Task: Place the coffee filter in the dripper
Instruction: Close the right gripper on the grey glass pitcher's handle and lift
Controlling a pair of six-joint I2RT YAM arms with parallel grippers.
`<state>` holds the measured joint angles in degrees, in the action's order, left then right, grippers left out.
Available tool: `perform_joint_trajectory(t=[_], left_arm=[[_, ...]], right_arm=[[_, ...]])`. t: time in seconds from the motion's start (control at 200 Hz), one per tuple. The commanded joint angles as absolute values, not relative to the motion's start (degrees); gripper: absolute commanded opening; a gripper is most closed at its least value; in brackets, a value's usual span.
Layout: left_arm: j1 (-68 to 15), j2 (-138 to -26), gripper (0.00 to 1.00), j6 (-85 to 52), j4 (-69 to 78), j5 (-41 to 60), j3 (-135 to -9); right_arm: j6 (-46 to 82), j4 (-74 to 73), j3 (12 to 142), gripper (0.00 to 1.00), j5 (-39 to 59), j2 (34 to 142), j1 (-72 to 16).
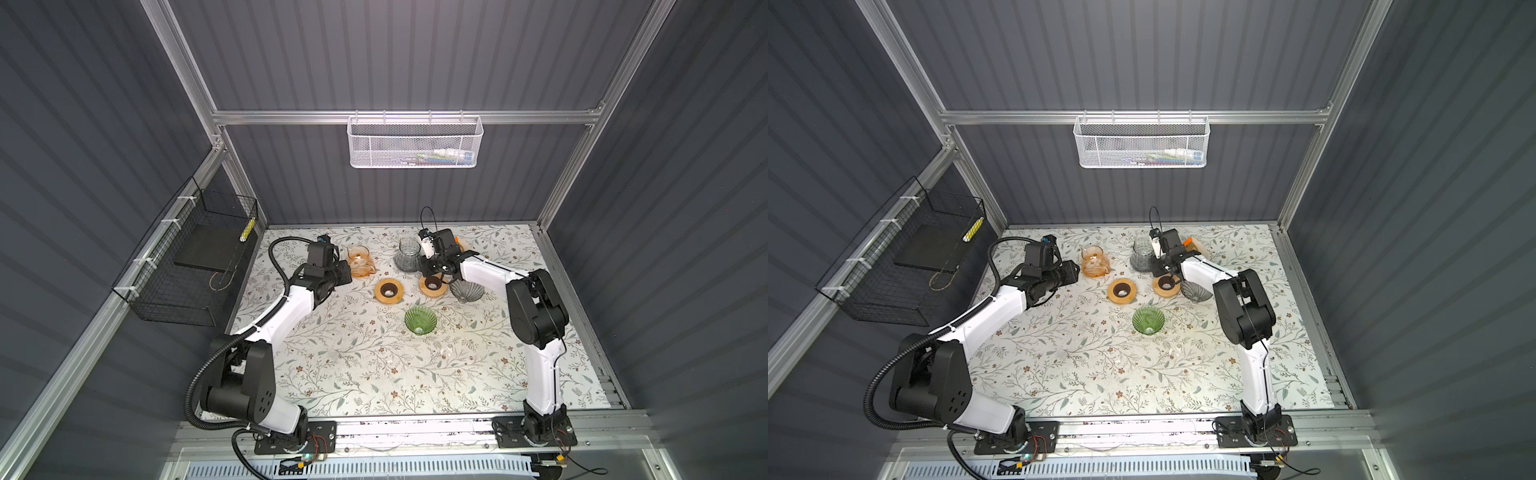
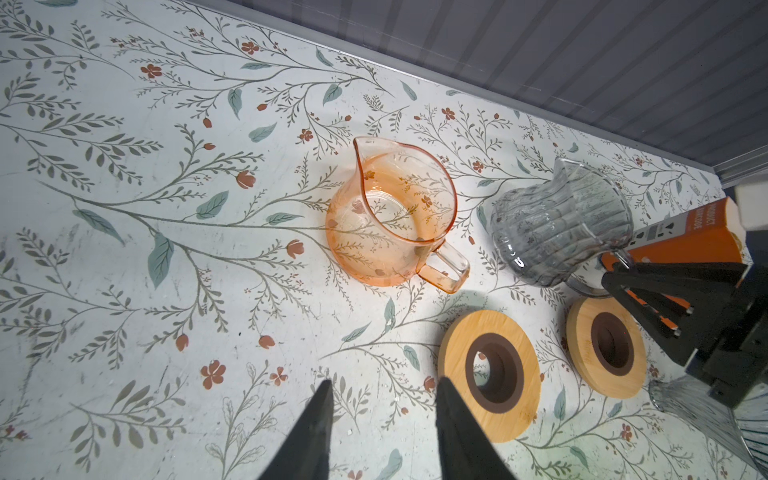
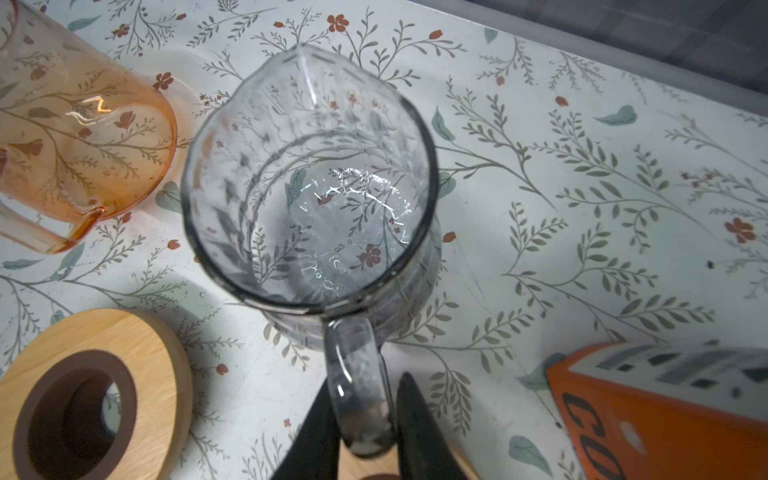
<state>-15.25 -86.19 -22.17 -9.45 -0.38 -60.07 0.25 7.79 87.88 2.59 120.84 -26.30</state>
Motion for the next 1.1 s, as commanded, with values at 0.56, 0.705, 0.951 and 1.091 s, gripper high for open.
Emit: perform_joint_trajectory(t=[0.56, 0.705, 0.951, 1.091], left_arm=[[-15.38, -84.23, 0.40, -23.20, -10.99, -0.71, -61.25], [-15.38, -83.35, 0.40, -23.64, -10.64, -0.83, -60.30], [-15.38, -82.69, 0.40, -23.91, -10.75, -0.36, -58.98], [-15.38, -81.65, 0.40, -23.64, -11.41, -1.11, -58.68]], right_arm=[[-2.90, 6.76, 86.08, 0.00, -3.40, 115.86, -28.83], [-2.82, 6.58, 84.42, 0.00, -3.78, 113.47, -29.45], [-1.82, 6.08, 80.74, 0.00, -3.20, 107.69, -30.45], [-1.49, 6.36, 79.42, 0.00, -3.20, 104.90, -30.90]])
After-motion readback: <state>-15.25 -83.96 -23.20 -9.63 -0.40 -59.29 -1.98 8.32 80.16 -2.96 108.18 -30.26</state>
